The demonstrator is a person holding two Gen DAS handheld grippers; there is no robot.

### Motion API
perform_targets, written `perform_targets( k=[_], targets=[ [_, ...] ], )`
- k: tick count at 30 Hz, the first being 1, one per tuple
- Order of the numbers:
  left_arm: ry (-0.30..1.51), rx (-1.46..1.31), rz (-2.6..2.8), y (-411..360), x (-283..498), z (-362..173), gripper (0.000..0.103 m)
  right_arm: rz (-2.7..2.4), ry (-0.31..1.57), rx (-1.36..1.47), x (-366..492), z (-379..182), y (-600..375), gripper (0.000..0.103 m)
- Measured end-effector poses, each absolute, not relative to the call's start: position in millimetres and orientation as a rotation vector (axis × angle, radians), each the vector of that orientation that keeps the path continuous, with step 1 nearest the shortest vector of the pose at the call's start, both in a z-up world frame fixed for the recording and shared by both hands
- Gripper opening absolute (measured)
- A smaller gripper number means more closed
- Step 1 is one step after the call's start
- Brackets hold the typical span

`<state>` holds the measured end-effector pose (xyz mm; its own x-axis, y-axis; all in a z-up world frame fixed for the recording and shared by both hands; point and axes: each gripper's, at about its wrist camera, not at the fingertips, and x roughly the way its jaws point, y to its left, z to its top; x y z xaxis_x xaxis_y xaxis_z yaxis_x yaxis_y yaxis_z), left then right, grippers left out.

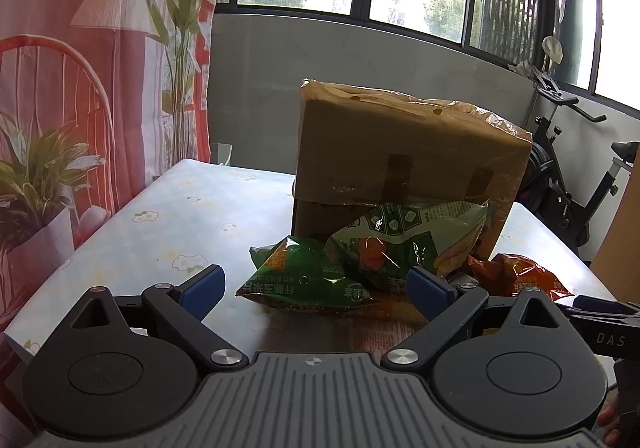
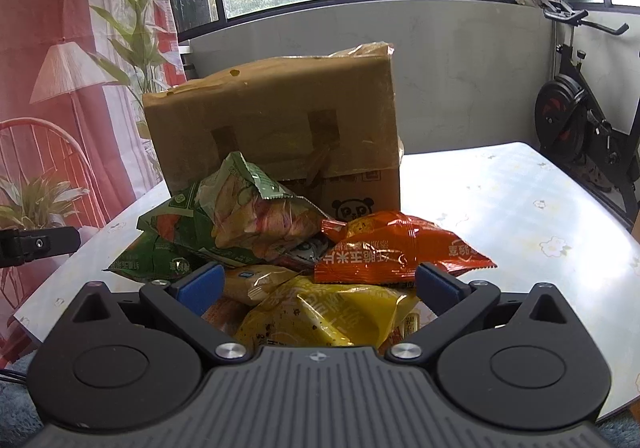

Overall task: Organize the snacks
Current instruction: 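Move the right tool toward the snack pile and close on the yellow bag, then lift the yellow chip bag with the right tool while the left tool approaches the pile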

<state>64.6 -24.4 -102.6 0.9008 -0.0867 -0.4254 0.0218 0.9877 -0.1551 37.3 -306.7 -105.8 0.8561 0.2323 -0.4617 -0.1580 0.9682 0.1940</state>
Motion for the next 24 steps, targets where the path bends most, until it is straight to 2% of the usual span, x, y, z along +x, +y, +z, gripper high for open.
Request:
perform_targets(
  k=[13, 21, 24],
  targets=[
    [0.492, -0.124, -0.054, -21.2, 68.5, -112.3, 0.098, 0.137, 0.678, 0.322, 82.5, -146.9, -316.4, 0.103],
    [0.489, -0.139, -0.06, -21.6, 68.5, -112.3, 0.098, 0.187, 0.699, 0.381, 77.0, -152.0, -321.7, 0.095],
    [0.488, -0.142, -0.063, -21.0, 68.6, -112.3, 0.097, 0.234, 0.725, 0.417, 76.7, -155.3, -322.4, 0.088]
  ],
)
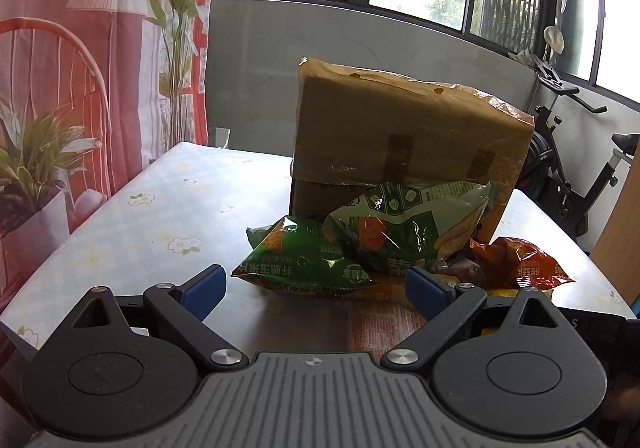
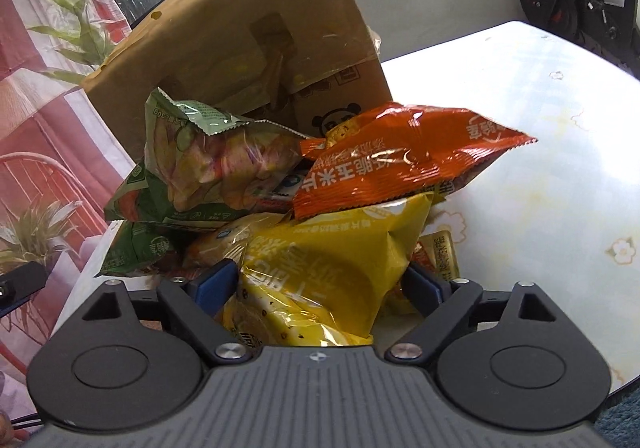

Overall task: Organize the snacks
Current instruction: 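Lift the yellow chip bag with the right tool while the left tool approaches the pile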

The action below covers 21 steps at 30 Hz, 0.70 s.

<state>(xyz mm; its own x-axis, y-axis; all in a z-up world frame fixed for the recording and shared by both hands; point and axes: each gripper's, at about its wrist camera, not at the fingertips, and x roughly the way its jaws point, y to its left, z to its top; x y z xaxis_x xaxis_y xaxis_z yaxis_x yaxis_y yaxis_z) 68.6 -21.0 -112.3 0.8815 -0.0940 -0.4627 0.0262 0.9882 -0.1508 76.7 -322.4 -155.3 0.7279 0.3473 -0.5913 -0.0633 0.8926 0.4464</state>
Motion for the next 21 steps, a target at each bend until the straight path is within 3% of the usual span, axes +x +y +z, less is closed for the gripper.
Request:
perform_targets(
  k=[8, 21],
  targets=[
    [0.491, -0.155, -0.062, -17.8, 69.3, -112.8, 0.097, 0.284, 0.727, 0.409, 67.9, -149.3, -317.1, 0.076],
    [0.493, -0.162, -0.06, -16.9, 69.9, -112.4, 0.097, 0.318, 0.52, 0.245, 39.2, -114.2, -300.7, 0.07]
  ],
)
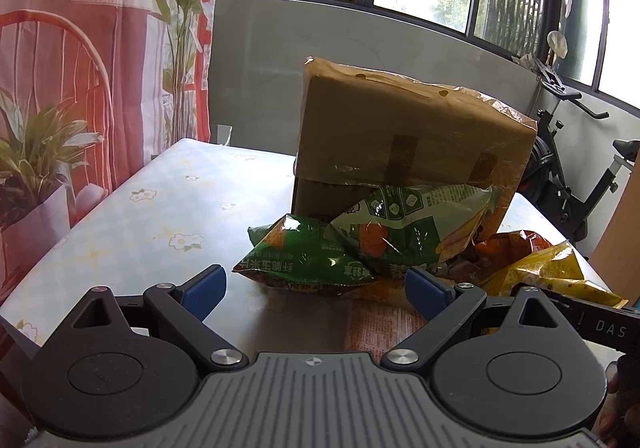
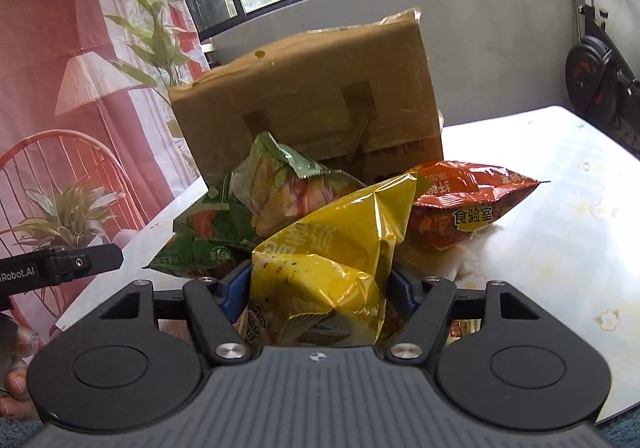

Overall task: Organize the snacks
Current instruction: 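Lift the yellow chip bag with the right tool while the left tool approaches the pile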

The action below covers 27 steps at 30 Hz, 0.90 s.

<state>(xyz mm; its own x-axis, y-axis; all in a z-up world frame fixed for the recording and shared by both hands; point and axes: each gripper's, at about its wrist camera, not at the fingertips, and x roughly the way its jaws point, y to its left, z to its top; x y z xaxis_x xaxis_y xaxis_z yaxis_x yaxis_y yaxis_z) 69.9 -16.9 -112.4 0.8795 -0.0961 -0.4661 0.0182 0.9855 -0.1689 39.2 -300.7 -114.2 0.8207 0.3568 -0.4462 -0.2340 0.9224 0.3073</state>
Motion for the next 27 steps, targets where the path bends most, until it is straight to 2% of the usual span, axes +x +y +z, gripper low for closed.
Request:
perform_targets(
  k=[13, 22, 27],
  targets=[
    [0.516, -0.153, -0.068, -15.6, 73.8, -115.8, 0.097, 0.265, 0.297, 0.189, 11.1, -89.8, -310.7, 0.069],
    [0.518, -0.069, -0.141, -35.1, 103.5, -100.6, 0.097, 0.214, 0.287, 0.208, 13.4, -92.0, -318.6, 0.069],
    [0.596, 0.004, -0.226, -63.0, 120.5, -122.9, 0.097, 0.217, 0.279, 0.193, 11.3, -93.4, -319.3, 0.069]
  ],
)
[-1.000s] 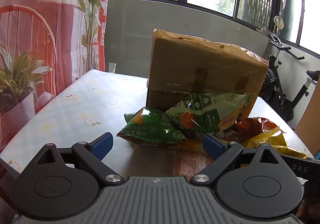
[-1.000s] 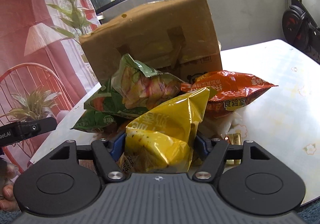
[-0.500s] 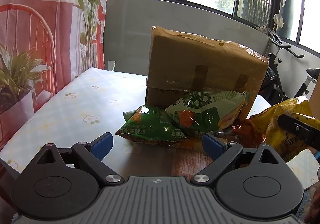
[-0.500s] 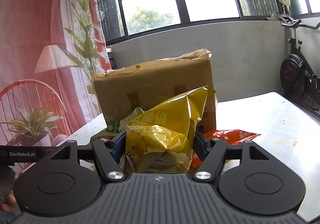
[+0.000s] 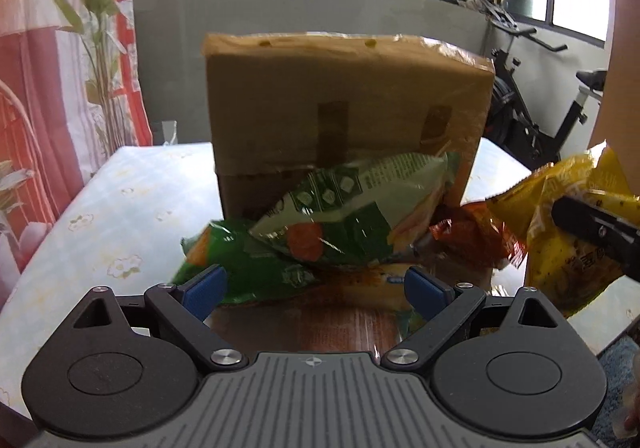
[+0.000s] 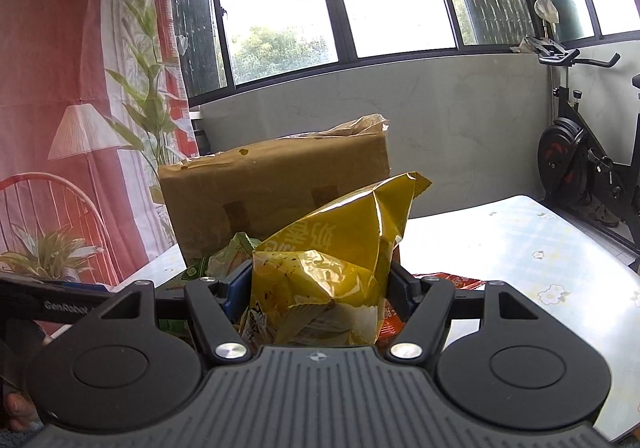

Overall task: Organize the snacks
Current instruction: 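Lift the yellow chip bag with the right tool while the left tool approaches the pile, then grasp the pink-wrapped biscuit pack with the left tool while the right tool holds the yellow bag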

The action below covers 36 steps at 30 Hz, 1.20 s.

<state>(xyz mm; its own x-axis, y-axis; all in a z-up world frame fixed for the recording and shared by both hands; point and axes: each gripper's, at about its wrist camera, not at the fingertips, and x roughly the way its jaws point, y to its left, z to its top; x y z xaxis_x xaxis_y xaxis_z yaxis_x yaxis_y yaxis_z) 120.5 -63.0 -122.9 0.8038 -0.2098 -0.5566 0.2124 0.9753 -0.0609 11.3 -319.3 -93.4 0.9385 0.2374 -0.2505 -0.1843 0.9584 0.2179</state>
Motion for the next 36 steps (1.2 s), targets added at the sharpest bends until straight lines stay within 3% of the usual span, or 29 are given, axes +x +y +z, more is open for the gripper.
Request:
perform_targets(
  k=[9, 18, 25, 36],
  targets=[
    [0.804, 0.03, -0.328, -72.4, 150.8, -151.7, 0.09, 0.192, 0.294, 0.211, 14.5, -99.4, -327.2, 0.069],
    [0.722, -0.043, -0.264, -45.5, 161.2, -125.9, 0.09, 0.195, 0.294, 0.219, 14.7, -101.3, -329.3, 0.069],
    [0.695, 0.035, -0.242, -58.0, 128.6, -151.1, 0.09, 0.206, 0.298, 0.212, 14.3, -102.0, -330.8, 0.069],
    [0.836, 0.081, -0.272, -75.3, 134.2, -192.7, 0.09, 0.216, 0.325, 0.198, 18.3, -103.0, -329.7, 0.069]
  ],
)
